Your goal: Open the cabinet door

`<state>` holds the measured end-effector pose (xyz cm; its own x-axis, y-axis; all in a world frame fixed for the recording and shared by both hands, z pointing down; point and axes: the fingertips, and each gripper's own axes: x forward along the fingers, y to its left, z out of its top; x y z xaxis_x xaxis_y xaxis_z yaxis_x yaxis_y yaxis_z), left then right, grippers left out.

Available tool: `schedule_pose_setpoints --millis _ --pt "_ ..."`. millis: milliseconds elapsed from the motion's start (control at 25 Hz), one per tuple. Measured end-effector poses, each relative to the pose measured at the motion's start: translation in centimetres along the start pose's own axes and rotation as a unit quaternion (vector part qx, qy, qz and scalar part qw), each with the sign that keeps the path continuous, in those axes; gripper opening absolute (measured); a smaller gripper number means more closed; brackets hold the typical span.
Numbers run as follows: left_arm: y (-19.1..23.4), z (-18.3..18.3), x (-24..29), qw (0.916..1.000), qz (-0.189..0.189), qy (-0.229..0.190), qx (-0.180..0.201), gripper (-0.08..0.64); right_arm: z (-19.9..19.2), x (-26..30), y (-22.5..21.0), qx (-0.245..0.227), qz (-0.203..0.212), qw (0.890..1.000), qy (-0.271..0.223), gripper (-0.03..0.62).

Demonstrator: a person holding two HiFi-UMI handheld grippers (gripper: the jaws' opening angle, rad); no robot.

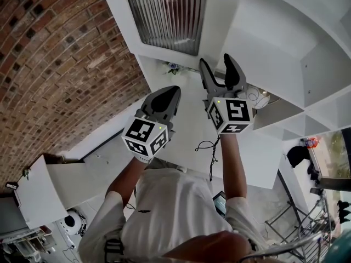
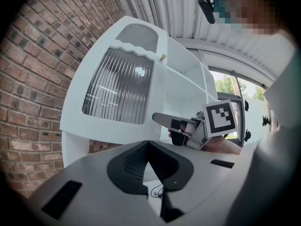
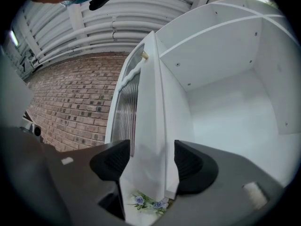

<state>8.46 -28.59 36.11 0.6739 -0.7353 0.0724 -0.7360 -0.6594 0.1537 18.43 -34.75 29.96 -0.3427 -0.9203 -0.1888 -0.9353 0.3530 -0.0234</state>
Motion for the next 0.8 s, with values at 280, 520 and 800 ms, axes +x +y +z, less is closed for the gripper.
schedule_pose_setpoints --millis 280,520,800 --pt "-0.2 -0.1 0.3 0.9999 -0.006 0.002 -0.008 0.009 -0.7 0.9 -0.2 0.003 0.009 1.000 0.019 0.299" --pt "0.5 -0.1 0.1 0.9998 -0.006 0.001 -0.021 0.009 -1.0 1.3 0.3 0.002 0.006 1.000 0.022 0.299" --pt "0.1 -1.0 -0.6 0.9993 -0.009 0.005 -0.037 0.009 -1.1 1.2 0.8 0.003 0.002 1.000 0.024 0.311"
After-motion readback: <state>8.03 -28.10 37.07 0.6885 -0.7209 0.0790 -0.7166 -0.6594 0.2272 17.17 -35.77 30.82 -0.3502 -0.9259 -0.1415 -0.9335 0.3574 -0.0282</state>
